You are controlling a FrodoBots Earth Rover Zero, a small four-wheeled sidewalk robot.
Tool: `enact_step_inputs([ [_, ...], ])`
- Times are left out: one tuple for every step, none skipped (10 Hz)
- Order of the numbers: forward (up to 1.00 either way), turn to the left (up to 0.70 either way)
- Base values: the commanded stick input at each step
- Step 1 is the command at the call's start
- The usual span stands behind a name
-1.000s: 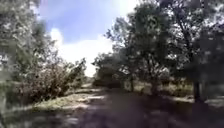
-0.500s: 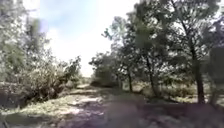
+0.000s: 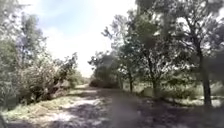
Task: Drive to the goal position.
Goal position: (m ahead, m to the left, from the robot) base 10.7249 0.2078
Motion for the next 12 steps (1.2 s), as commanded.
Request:
enact_step_inputs([
  [0.70,0.35],
  [0.70,0.35],
  [0.70,0.12],
  [0.70,0.00],
  [0.70,0.00],
  [0.70,0.00],
  [0.70,0.00],
  [0.70,0.00],
  [0.70,0.00],
  [0.70,0.00],
  [0.70,0.00],
  [0.70,0.00],
])
